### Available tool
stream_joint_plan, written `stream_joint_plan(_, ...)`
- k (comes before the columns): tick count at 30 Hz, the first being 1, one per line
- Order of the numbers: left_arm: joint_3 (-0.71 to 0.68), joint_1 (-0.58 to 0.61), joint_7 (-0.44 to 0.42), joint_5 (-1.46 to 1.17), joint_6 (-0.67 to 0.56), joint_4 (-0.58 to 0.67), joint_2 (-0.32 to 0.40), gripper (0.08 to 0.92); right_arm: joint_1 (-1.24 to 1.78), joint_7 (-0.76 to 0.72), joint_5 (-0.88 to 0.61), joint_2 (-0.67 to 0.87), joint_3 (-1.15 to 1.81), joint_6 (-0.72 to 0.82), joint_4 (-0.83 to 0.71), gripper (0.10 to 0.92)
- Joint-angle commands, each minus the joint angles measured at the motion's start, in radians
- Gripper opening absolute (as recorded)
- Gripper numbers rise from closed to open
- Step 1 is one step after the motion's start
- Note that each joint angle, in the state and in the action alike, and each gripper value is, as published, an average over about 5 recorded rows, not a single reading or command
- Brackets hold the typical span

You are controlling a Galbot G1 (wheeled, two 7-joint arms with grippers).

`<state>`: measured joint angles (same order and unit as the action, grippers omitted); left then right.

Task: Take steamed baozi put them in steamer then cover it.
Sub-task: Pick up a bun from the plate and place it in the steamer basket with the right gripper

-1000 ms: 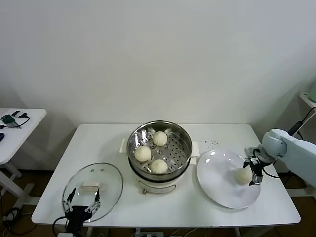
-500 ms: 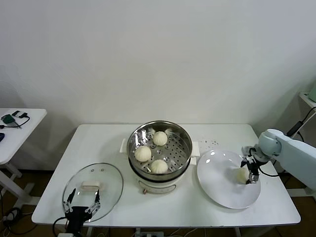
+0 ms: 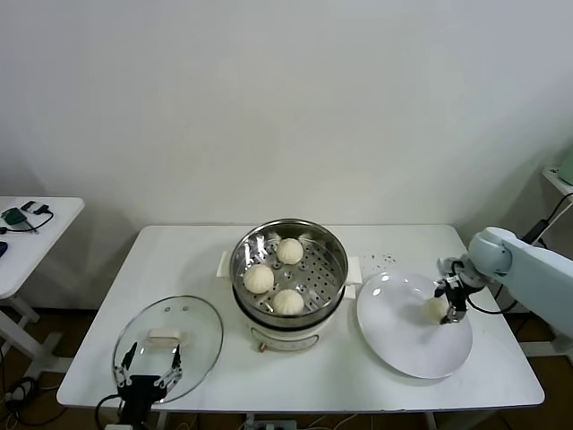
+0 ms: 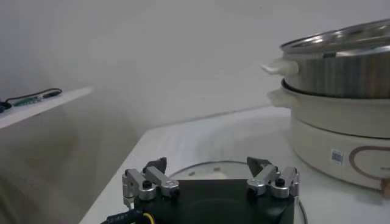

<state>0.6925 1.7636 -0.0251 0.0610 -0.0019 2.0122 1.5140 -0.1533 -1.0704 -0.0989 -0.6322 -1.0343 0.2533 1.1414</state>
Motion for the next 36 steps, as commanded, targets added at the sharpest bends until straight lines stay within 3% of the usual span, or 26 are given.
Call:
stream_joint_plan(1,-0.023,-0.009,0.0,0.017,0.004,0.015,0.0,0.823,-0.451,0.016,-0.28,-0.118,-0.341,0.019,-0.006,0.679)
stream_joint_plan(9,-0.047,-0.008,-0.001,0.037,-0.012,0.008,-0.002,0.823,-0.738,0.066,-0.586,-0.343,-0.555,0.071,0.019,0.672)
stream_joint_plan(15,-0.055,-0.01,-0.003,0.036,-0.019,0.008,-0.002,0.823,-0.838,0.134,-0.729,-0.46,-0.651,0.137,0.088,0.67)
stream_joint_plan(25,-0.06,-0.024,-0.004,0.026,-0.027,-0.015,-0.012,0.823,-0.771,0.273,-0.756,-0.531,-0.642,0.35,0.25,0.662)
stream_joint_plan(36,-0.048,-0.02,-0.004,0.011,-0.025,-0.012,-0.018,0.823,-0.617,0.32,-0.719,-0.561,-0.636,0.395,0.247,0.662)
